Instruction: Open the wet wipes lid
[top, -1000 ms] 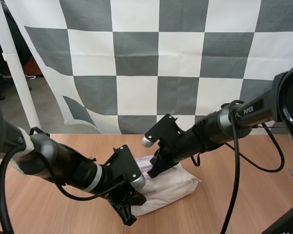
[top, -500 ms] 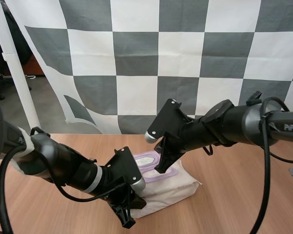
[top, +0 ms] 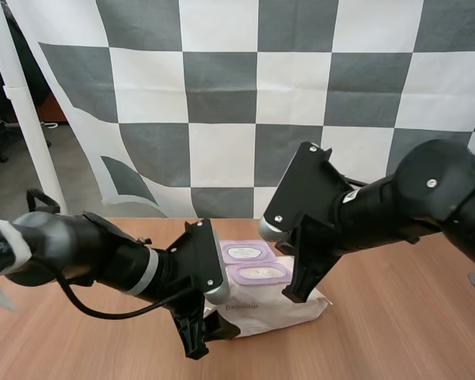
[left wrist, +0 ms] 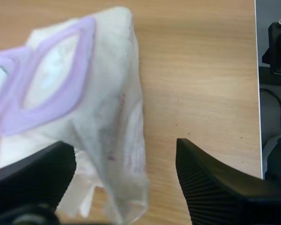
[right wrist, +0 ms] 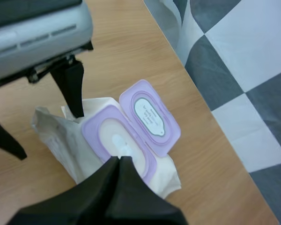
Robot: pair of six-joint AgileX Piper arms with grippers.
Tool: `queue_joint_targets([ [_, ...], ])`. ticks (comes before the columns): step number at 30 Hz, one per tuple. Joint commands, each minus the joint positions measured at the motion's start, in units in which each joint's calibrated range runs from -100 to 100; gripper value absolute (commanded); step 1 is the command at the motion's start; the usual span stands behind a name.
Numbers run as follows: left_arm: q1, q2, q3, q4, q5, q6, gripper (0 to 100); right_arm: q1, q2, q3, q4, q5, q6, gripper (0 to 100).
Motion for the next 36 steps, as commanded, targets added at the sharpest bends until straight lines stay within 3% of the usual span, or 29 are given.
queue_joint_targets([
  [1,3.59,-13.78,-5.01,1.0,17.78,-7.8,100,-0.03,-22.51,-1.93,-6.87,1.03,21.9,0],
  [4,7.01,-21.81,-7.54,0.45,17.78,-8.5,100,-0.03,-24.53,-2.8,-6.51,-0.19,24.81,0],
  [5,7.82,-24.52,-7.84,-0.06,17.78,-8.39,90,-0.03,-24.93,-2.8,-6.22,-1.04,25.22,0],
  [6,8.37,-26.99,-8.19,-0.06,17.78,-8.14,66,-0.03,-25.04,-2.8,-6.08,-2.23,25.76,0],
  [8,9.23,-31.53,-8.19,-0.6,17.78,-8.29,4,-0.03,-25.13,-2.8,-5.92,-5.02,25.86,0],
  [9,9.31,-33.57,-8.19,-1.15,17.78,-8.85,1,-0.03,-25.13,-2.8,-5.92,-6.46,25.86,0],
  [16,8.98,-45.68,-8.19,-7.1,17.78,-13.75,0,-0.03,-25.3,-2.4,-8.04,-16.72,25.86,0],
  [24,8.98,-54.43,-8.19,-7.94,17.78,-20.54,0,-0.03,-29.76,3.84,-9.29,-28.53,29.21,0],
  [26,8.4,-56.88,-8.34,-9.28,17.78,-22.34,0,-0.03,-31.08,6.2,-9.52,-30.48,29.99,0],
  [29,6.33,-60.21,-8.9,-11.07,17.78,-26.97,0,-0.03,-32.97,9.49,-9.79,-36.04,30.31,0],
  [30,5.46,-61.33,-8.9,-10.43,13.42,-29.75,0,-0.03,-33.57,10.67,-9.79,-39.08,30.31,0],
  [32,4.05,-63.2,-8.76,-5.11,-13.44,-37.72,0,-0.03,-34.62,12.75,-10.22,-45.52,30.31,0],
  [34,2.89,-64.52,-8.3,5.78,-39.87,-49.63,0,-0.03,-35.44,15.04,-10.93,-50.84,30.31,0],
  [36,1.88,-65.19,-7.62,20.47,-54.04,-60.88,0,-0.03,-36.01,16.84,-11.15,-55.39,30.42,0],
])
